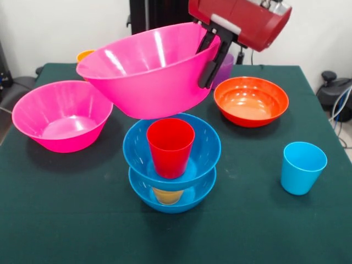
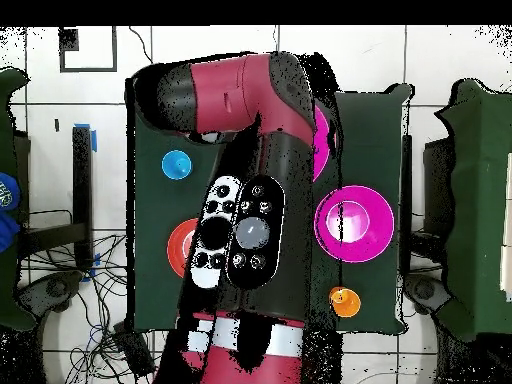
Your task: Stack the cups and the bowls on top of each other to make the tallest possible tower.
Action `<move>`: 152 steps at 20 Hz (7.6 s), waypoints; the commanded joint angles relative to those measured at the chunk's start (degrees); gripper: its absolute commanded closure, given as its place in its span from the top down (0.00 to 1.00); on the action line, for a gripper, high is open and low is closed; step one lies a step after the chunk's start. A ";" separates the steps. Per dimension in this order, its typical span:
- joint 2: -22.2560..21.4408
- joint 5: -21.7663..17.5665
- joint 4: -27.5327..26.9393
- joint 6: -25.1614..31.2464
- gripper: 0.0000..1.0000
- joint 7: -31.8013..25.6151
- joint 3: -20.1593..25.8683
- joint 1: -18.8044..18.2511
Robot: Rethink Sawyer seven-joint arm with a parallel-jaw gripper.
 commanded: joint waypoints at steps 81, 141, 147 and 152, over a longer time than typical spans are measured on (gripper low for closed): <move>22.69 -1.50 -26.62 20.75 0.00 -10.93 -5.82 5.83; 20.80 1.33 -15.67 14.40 0.00 -1.48 -8.55 7.86; 21.59 0.14 -16.46 14.55 0.00 -0.05 -10.51 8.80; 22.00 0.08 -16.48 14.57 0.00 1.05 -11.90 9.58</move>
